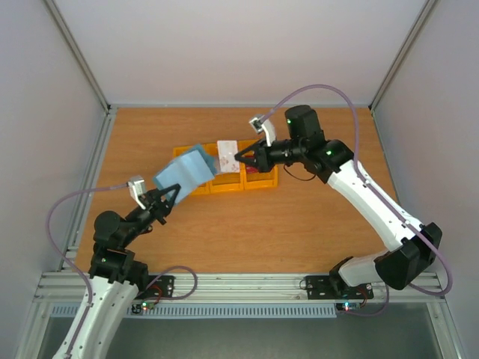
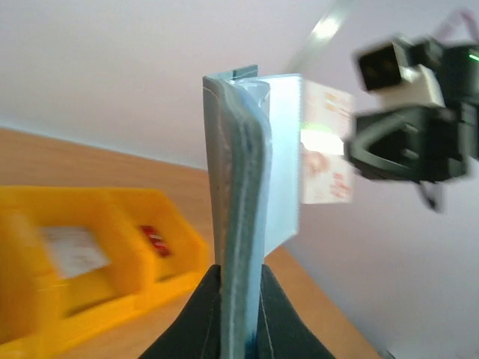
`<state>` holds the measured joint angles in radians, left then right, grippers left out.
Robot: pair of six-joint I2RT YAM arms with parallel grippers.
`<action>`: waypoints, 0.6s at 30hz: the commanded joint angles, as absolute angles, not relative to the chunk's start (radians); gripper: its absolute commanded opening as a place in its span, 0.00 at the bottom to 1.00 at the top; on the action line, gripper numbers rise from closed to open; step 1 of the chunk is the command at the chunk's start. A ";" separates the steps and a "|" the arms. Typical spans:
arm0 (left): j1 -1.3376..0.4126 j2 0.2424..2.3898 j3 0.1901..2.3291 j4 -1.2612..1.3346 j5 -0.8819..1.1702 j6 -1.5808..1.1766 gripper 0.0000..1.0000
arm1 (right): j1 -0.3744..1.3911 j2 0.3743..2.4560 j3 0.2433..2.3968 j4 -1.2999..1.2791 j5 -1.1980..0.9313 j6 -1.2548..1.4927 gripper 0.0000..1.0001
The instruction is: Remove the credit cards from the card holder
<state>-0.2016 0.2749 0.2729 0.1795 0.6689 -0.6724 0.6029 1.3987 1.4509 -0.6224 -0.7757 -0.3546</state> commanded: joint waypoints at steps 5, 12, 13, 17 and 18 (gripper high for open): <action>-0.124 0.210 0.346 -0.171 0.069 -0.525 0.00 | 0.573 1.401 1.063 0.058 -0.371 0.558 0.01; -0.110 0.152 0.342 -0.154 0.101 -0.503 0.00 | 0.686 1.535 1.028 0.124 0.122 0.904 0.01; -0.110 0.144 0.338 -0.150 0.103 -0.500 0.00 | 0.696 1.567 1.049 0.108 0.151 0.931 0.01; -0.110 0.114 0.329 -0.126 0.125 -0.498 0.00 | 0.719 1.698 1.137 0.010 0.182 1.095 0.01; -0.110 0.107 0.327 -0.122 0.129 -0.497 0.00 | 0.727 1.729 1.150 0.009 0.181 1.124 0.01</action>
<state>-0.1173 0.1410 0.3103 -0.1833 0.1303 -0.5209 0.7044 1.6379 1.0760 0.0135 0.0380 0.8841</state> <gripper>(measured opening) 0.075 0.017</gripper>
